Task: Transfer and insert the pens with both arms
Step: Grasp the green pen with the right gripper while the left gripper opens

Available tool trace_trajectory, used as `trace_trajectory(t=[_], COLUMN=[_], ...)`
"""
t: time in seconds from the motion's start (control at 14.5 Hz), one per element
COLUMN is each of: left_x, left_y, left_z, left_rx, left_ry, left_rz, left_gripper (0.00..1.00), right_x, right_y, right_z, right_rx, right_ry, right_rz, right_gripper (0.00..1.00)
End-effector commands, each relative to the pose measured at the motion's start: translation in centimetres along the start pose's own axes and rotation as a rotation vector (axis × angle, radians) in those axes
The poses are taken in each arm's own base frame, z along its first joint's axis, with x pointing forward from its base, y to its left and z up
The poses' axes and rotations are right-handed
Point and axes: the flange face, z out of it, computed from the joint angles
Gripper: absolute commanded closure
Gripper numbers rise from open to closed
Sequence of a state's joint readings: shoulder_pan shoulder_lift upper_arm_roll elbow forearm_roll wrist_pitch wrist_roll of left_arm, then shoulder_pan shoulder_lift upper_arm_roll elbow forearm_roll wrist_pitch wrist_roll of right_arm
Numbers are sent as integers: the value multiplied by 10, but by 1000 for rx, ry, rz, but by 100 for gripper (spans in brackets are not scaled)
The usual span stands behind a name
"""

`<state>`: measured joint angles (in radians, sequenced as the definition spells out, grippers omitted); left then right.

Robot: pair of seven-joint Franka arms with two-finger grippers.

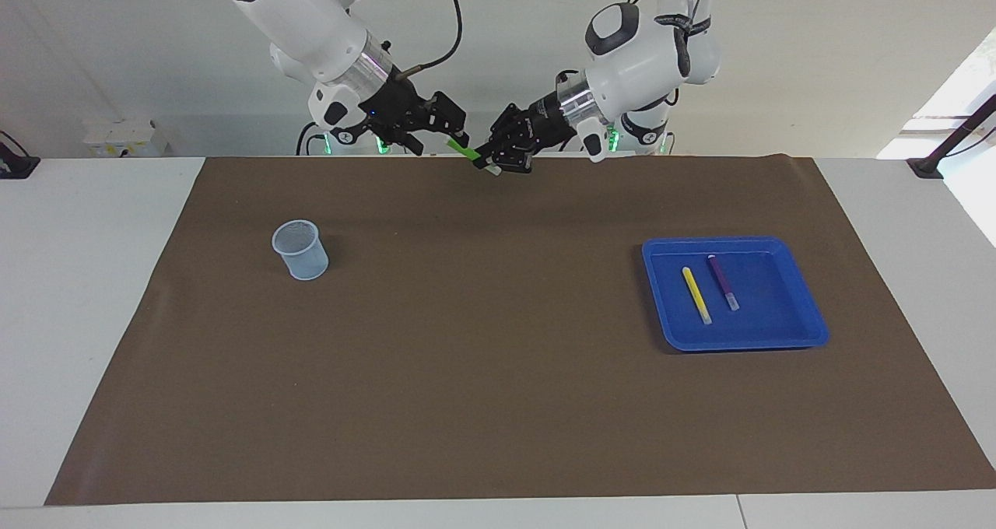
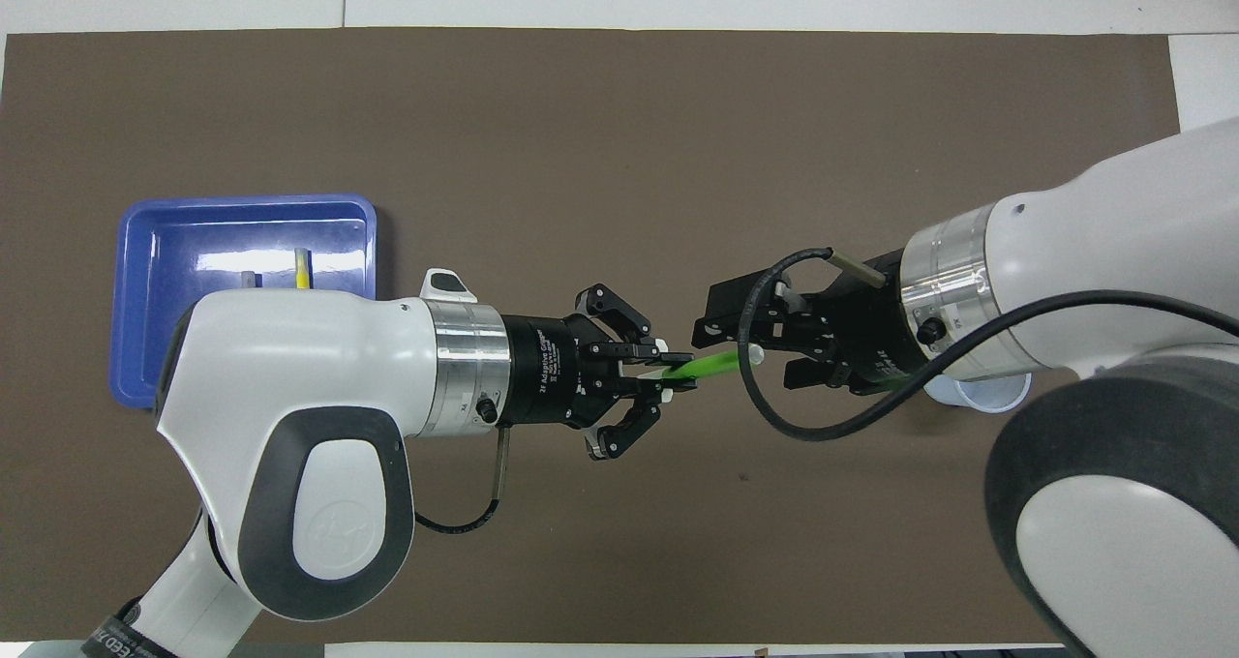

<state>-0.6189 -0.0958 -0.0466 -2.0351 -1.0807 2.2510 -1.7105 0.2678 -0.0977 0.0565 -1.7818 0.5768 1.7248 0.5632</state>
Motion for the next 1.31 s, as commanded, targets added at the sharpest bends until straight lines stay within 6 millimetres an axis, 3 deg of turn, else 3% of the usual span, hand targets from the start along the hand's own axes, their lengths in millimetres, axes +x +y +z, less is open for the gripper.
trace_trajectory(t=[0.0,0.21,0.34,0.83,1.1,1.17,1.24], left_x=[2,2,2,2,2,1,1], left_y=[-8,-8,-8,-8,-7,-6,-4], left_z=[-5,-5,-5,-5,-5,-6,-7], left_rx=[-23,-23,-23,-22,-25,-30,-42], left_ry=[-22,-23,-23,-31,-34,-34,-36], left_rz=[-25,-26,-26,-33,-33,-31,-34], left_gripper=[100,100,100,100,100,21,0], right_x=[-6,-6,-6,-9,-10,-9,-10], right_y=[2,3,2,0,0,1,1], right_z=[0,0,1,4,3,3,3], right_rx=[27,26,24,20,18,17,15], right_ry=[-3,-3,-4,-8,-11,-13,-16], right_rz=[22,16,11,4,-3,-15,-26], right_gripper=[12,31,35,96,100,100,100])
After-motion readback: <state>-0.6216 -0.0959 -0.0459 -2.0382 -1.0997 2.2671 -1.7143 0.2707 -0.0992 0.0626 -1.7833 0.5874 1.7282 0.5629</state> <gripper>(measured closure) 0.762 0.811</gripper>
